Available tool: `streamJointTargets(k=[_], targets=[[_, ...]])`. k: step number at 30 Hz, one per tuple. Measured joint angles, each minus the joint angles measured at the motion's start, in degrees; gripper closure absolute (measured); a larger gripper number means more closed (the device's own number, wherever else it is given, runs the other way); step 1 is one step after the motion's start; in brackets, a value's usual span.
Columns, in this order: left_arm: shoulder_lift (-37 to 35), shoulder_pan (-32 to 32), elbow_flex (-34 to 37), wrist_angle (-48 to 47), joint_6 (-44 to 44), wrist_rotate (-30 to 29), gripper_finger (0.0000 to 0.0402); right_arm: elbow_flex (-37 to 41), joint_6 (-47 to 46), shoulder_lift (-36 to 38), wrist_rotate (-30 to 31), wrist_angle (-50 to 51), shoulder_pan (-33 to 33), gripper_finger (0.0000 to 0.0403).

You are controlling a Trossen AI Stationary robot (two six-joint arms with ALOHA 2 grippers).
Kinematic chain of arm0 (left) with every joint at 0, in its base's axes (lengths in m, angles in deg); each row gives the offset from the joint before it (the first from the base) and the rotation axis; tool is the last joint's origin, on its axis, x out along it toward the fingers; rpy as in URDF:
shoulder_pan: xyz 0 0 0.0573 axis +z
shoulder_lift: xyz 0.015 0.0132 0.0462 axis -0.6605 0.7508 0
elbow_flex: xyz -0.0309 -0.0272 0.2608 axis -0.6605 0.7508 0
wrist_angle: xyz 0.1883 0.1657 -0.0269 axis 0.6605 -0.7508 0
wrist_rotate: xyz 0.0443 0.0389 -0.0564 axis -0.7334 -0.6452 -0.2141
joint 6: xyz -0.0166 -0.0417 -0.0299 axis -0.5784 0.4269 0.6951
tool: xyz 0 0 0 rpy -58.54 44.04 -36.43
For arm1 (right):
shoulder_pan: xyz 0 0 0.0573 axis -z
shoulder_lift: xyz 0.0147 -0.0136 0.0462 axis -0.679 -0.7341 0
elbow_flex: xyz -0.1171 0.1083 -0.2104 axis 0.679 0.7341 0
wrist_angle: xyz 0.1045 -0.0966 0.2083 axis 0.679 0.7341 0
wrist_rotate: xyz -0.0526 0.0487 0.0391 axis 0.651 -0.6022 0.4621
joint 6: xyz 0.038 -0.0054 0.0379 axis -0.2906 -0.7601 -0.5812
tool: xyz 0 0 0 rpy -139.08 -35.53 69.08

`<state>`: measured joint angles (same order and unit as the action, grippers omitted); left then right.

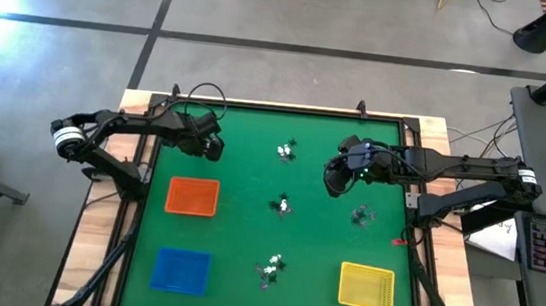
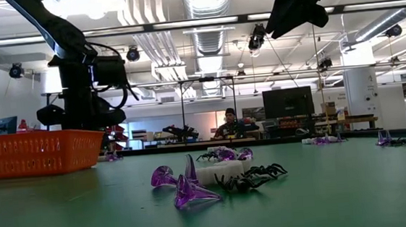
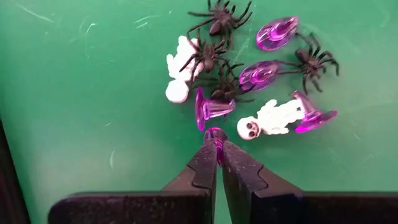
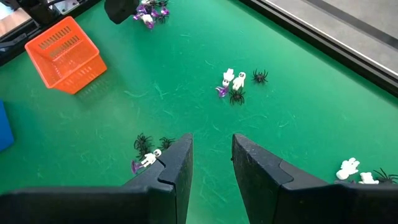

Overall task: Sort Halloween decoration
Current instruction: Put the violet witch hat toy into the orange bin

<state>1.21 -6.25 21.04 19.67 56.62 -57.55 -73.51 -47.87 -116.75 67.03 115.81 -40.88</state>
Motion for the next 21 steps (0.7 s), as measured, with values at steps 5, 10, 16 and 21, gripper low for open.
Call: streamJointTargets(k=[5, 10, 16, 21], targets=[[-1.2, -0.18, -0.61, -1.99, -0.74, 0.45, 0.0401, 0.0, 0.0, -0.01, 0.02, 0.0, 0.0, 0.0298], [-5.55, -0.58, -2.78, -2.56, -4.34, 3.8, 0.0401, 0.0, 0.04, -0.01, 0.04, 0.0, 0.0, 0.0298], [-11.5, -3.94, -7.91, -11.09, -10.03, 6.89, 0.0401, 0.0, 0.12, -0.01, 0.07, 0.0, 0.0, 0.0298], [-15.44, -8.56, -12.62, -19.66, -12.88, 9.02, 0.0402, 0.0, 0.18, -0.01, 0.12, 0.0, 0.0, 0.0298]])
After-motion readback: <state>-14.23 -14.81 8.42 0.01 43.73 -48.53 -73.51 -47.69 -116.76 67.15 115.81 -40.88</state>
